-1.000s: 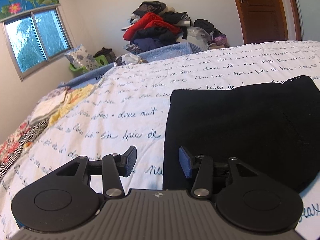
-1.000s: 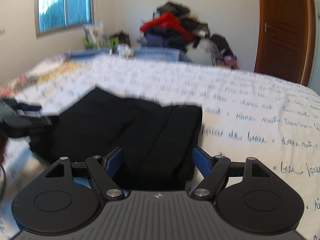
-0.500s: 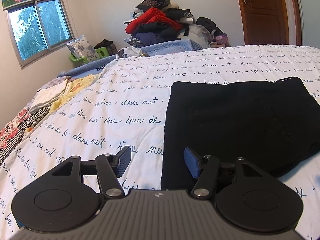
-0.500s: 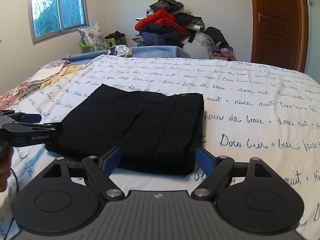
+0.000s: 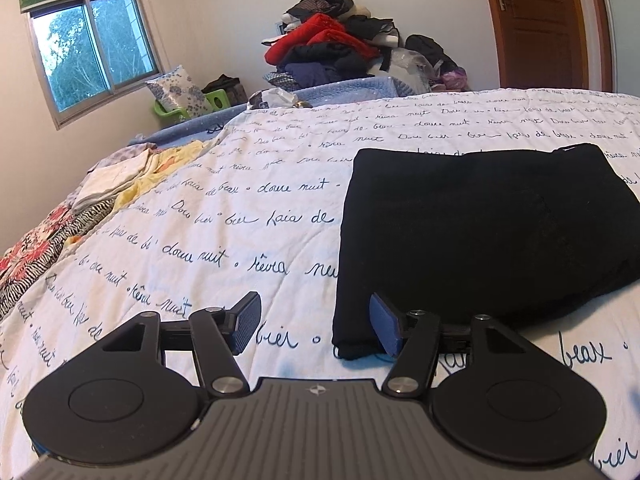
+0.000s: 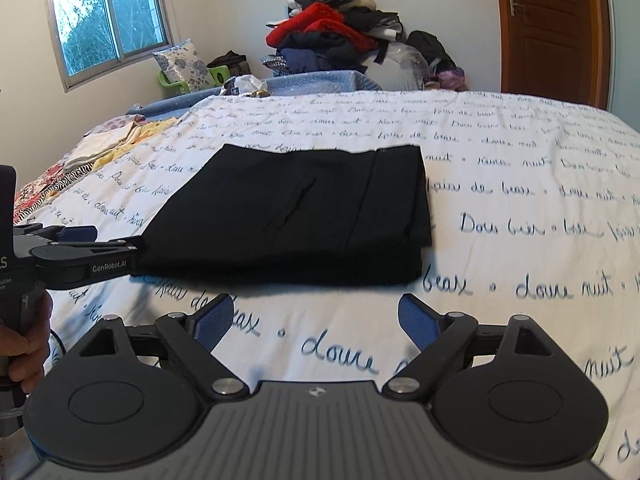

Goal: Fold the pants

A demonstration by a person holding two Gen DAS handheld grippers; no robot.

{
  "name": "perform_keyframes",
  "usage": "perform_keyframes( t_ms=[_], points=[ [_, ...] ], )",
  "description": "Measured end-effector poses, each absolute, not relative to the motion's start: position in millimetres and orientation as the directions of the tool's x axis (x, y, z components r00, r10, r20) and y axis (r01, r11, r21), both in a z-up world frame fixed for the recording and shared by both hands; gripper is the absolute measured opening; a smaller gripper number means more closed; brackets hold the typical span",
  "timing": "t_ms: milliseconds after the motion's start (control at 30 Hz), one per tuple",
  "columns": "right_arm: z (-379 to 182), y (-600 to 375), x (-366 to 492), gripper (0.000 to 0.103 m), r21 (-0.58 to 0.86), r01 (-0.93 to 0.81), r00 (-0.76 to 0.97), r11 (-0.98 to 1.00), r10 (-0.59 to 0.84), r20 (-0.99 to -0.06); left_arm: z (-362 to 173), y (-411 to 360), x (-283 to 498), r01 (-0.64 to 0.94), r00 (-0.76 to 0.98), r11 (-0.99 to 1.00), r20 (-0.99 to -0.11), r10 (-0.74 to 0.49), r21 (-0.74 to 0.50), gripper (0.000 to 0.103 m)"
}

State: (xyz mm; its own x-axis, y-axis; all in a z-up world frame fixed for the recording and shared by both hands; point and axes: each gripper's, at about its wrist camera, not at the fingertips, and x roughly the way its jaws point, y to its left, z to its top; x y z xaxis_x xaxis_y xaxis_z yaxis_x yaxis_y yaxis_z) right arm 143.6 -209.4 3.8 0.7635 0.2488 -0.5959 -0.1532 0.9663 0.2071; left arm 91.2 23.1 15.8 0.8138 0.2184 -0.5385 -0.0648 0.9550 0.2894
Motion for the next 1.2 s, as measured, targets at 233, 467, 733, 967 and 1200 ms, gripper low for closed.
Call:
perform_keyframes(
  t_ms=[233, 467, 733, 967, 1200],
  points=[
    [-3, -205, 133, 0.09, 0.218, -0.147, 0.747, 0.965, 0.252, -0.615, 15, 23, 82, -0.068, 0.811, 0.956, -0.542, 0.219, 0.286, 0.063],
    [-7, -203, 125, 0.091, 0.229, -0.134, 0.742, 0.964, 0.25, -0.621, 12, 24, 76, -0.059, 0.797, 0.961, -0.567, 0.209, 0.271, 0.064],
    [-11, -196, 118, 0.091, 0.23, -0.139, 0.734, 0.963, 0.256, -0.629, 4, 30, 69, -0.054, 0.777, 0.963, -0.595, 0.206, 0.262, 0.064],
    [-13, -190, 112, 0.091, 0.218, -0.152, 0.728, 0.964, 0.259, -0.635, 2, 35, 62, -0.053, 0.767, 0.966, -0.609, 0.201, 0.252, 0.071],
    [-15, -184, 106, 0.091, 0.2, -0.175, 0.722, 0.964, 0.263, -0.64, -2, 38, 54, -0.058, 0.762, 0.965, -0.613, 0.208, 0.256, 0.079]
  ],
)
